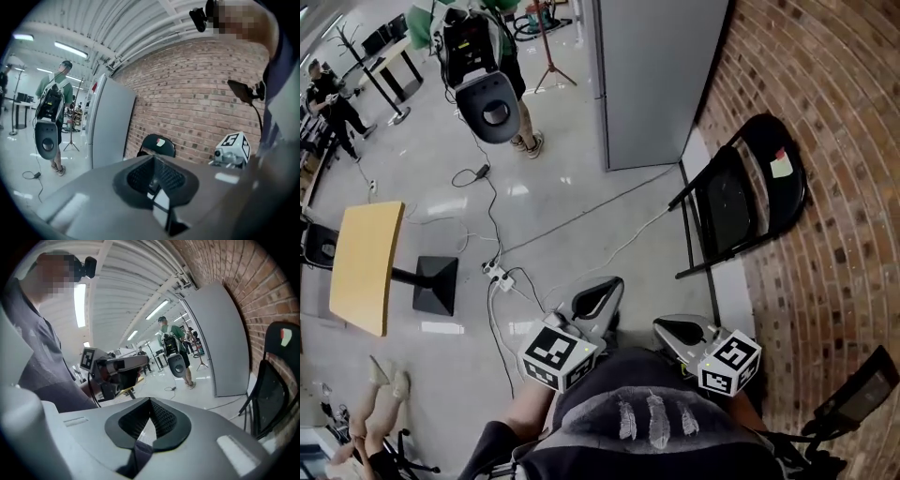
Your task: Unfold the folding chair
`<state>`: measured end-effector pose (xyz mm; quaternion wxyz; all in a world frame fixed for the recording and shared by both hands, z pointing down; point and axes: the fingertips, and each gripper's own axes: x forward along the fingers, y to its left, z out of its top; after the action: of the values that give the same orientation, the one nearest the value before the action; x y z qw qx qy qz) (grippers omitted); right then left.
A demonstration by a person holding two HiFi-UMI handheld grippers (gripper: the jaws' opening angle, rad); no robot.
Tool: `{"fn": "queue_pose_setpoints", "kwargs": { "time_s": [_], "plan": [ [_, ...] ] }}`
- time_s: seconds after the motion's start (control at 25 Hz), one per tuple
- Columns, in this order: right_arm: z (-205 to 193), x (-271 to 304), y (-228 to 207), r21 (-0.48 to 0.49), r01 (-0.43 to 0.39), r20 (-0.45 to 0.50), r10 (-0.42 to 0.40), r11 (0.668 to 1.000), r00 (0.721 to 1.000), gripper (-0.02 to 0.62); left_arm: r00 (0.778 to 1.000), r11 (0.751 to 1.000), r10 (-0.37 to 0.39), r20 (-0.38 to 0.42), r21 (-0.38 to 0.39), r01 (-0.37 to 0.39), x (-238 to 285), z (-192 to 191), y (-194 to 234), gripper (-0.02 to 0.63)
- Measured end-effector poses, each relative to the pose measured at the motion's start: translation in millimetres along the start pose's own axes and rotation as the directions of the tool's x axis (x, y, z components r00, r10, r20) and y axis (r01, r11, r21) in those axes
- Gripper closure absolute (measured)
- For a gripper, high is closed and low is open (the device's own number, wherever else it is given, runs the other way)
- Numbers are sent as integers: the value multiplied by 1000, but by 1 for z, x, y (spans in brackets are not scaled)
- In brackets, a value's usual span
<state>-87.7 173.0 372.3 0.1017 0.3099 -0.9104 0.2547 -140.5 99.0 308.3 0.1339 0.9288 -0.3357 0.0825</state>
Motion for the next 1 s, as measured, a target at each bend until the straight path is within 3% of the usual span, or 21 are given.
{"fn": "queue_pose_setpoints", "kwargs": {
  "time_s": [0.12, 0.24, 0.4, 0.64, 0.84, 1.0],
  "plan": [
    [11, 13, -19, -2, 84, -37, -84, 996, 996, 594, 999, 998, -18, 27, -58, 20, 6, 2, 24, 603],
    [39, 28, -35, 5, 106, -25, -106, 994, 994, 594, 995, 995, -32, 92, -88, 40, 18, 21, 52, 603],
    [64, 56, -38, -42, 141, -43, -142, 989, 989, 594, 983, 979, -109, 146, -153, 131, 27, 33, 80, 603],
    [74, 80, -48, -28, 226, -79, -227, 974, 971, 594, 972, 967, -201, 119, -136, 216, 48, 37, 111, 603],
    [75, 73, -63, 3, 326, -86, -325, 945, 942, 594, 948, 942, -299, 111, -125, 312, 73, 36, 107, 603],
    [76, 71, -69, 16, 354, -91, -351, 935, 932, 594, 929, 922, -351, 115, -128, 364, 87, 37, 98, 603]
  ]
}}
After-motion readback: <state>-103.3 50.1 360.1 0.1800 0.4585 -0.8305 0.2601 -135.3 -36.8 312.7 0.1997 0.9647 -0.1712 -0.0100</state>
